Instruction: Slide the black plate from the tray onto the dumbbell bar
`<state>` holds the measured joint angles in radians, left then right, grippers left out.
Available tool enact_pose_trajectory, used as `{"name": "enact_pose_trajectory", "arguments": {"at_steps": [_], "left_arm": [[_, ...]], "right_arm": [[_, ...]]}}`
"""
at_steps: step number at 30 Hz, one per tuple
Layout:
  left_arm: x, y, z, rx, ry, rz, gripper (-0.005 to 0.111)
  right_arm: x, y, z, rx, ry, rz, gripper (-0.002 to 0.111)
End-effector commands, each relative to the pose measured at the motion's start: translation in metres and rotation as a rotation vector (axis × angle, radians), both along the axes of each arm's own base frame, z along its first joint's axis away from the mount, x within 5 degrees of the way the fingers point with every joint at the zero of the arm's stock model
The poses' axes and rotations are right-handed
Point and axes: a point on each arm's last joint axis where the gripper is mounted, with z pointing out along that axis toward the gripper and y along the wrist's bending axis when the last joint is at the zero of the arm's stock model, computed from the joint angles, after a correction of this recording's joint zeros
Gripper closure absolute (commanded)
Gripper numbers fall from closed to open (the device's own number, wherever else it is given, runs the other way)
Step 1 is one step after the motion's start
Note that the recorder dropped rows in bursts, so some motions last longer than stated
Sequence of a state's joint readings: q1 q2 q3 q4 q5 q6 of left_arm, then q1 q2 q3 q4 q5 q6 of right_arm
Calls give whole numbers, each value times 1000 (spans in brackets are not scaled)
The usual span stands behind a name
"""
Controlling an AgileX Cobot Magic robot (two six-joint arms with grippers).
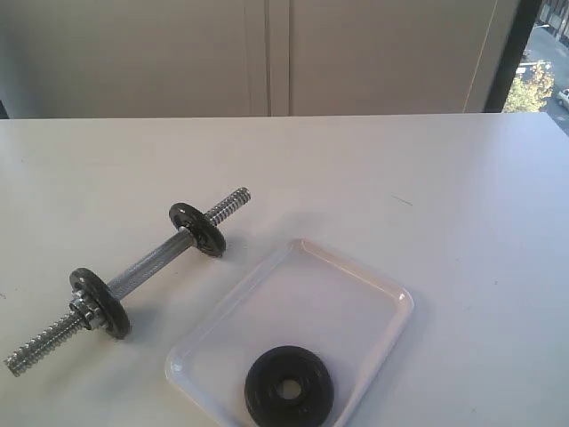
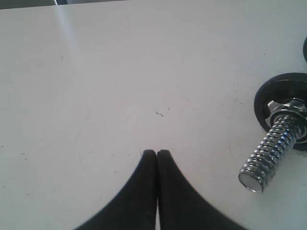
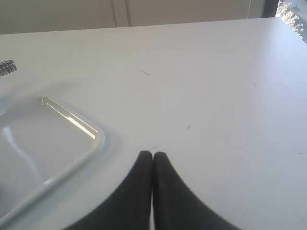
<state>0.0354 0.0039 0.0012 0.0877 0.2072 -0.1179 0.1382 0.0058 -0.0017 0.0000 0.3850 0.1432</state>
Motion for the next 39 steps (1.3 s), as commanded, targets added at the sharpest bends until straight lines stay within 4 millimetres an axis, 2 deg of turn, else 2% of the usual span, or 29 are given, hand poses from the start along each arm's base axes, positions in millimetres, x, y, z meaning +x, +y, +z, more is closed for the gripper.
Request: {"name": "enact_pose_trajectory", "arguments": {"at_steps": [1,25,30,36,39], "left_arm": [[0,0,1,-10,-9,2,107],[0,0,3,20,-27,-6,107],[5,0,26,49,-283,-13,107],[5,0,30,51,-332,-13,107],[4,-1,45,17,-501,-10,107]], "right_arm": [[0,0,1,4,-17,0,108],[0,1,1,4,-17,23,108],[0,2,1,5,-17,41,108],[0,2,1,4,-15,40,108],[0,2,1,4,-15,40,108]]}}
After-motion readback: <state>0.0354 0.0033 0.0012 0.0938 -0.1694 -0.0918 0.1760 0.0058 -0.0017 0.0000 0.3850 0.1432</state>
